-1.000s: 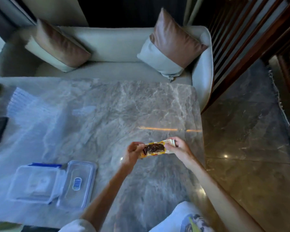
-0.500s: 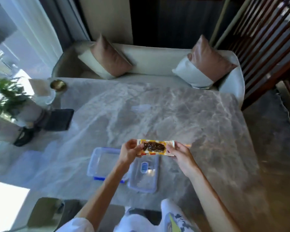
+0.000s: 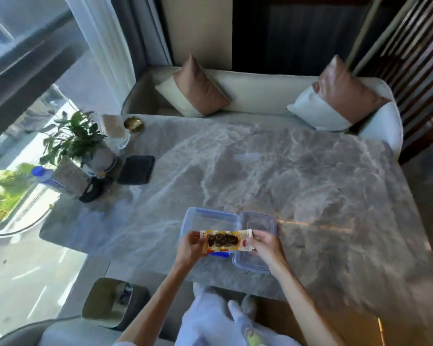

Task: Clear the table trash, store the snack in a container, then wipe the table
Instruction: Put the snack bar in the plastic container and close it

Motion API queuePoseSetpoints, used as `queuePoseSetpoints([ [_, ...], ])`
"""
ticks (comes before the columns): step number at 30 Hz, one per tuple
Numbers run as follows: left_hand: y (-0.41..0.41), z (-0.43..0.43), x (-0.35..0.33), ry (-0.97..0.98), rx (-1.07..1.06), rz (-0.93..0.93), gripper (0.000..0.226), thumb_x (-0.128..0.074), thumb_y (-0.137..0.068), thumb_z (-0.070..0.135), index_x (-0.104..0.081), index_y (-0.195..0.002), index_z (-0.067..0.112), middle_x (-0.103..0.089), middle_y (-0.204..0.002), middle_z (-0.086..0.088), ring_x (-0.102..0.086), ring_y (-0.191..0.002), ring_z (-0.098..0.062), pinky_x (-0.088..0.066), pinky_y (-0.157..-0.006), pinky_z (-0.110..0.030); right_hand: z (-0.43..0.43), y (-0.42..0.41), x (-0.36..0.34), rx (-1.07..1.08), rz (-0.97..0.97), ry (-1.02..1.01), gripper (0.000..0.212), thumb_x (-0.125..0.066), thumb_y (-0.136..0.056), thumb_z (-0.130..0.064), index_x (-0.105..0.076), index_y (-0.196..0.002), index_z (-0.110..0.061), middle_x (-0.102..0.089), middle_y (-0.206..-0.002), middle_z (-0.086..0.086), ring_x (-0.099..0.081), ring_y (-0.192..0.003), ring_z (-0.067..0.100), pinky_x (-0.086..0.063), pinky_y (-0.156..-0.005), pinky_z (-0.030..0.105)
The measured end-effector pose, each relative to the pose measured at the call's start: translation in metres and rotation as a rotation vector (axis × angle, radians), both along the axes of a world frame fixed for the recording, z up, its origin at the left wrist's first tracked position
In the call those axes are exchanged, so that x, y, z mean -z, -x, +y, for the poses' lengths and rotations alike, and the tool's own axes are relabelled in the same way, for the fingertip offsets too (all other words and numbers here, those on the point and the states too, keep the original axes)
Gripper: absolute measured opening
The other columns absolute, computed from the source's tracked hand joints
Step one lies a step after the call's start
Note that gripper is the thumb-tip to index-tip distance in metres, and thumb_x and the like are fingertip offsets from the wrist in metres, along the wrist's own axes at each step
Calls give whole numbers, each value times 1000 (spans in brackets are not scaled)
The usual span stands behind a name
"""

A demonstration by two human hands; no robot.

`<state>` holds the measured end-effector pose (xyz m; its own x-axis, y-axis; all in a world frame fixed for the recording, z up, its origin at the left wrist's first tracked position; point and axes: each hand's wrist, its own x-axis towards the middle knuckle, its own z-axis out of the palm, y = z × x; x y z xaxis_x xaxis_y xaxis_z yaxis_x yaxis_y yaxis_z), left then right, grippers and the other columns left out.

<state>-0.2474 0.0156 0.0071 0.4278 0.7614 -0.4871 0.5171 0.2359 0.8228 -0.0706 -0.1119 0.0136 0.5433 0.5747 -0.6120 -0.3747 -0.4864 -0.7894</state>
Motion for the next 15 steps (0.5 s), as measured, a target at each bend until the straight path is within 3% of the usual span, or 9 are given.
queuePoseSetpoints([
  [3, 9, 17, 6, -19, -9, 15, 29, -57, -74, 31, -68, -71, 5, -61, -66, -9, -59, -74, -18, -56, -72, -52, 8, 10, 6, 45, -16, 16, 18, -62, -87, 4, -69, -101, -6, -72, -99, 19, -68, -85, 28, -57, -73, 40],
  [6, 10, 35, 4, -62, 65, 69, 28, -54, -77, 29, -63, -59, 9, -53, -47, 8, -51, -55, -9, -46, -56, -35, 22, 19, 12, 24, -101, 69, 15, -63, -87, -2, -72, -97, -7, -75, -96, 14, -71, -87, 26, -60, -80, 45],
  [8, 9, 48, 3, -62, 141, 125, 27, -53, -78, 16, -60, -52, 13, -49, -41, 9, -46, -48, -5, -39, -54, -26, 34, 24, 15, 50, -121, 93, 21, -62, -87, -1, -72, -104, -5, -75, -96, 14, -72, -92, 28, -59, -85, 48],
  [11, 5, 65, 6, 42, 219, 161, 25, -49, -80, 1, -72, -70, 5, -61, -58, 4, -53, -54, -7, -43, -55, -21, 54, 29, 20, 17, -74, 175, 28, -54, -88, 1, -70, -110, -7, -73, -93, 6, -68, -89, 22, -55, -83, 37],
  [13, 1, 75, 9, 141, 241, 123, 30, -45, -84, -4, -71, -70, 6, -60, -61, 2, -52, -49, 0, -41, -50, -12, 66, 31, 24, -4, -45, 228, 31, -50, -89, 3, -68, -112, -7, -69, -91, 4, -62, -82, 16, -49, -71, 26],
  [15, -1, 83, 11, 191, 246, 97, 35, -42, -85, -7, -67, -70, 10, -58, -61, 2, -51, -44, 3, -38, -43, -7, 77, 32, 29, 12, -21, 249, 33, -47, -90, 7, -65, -116, -4, -67, -98, 8, -60, -86, 18, -45, -68, 24],
])
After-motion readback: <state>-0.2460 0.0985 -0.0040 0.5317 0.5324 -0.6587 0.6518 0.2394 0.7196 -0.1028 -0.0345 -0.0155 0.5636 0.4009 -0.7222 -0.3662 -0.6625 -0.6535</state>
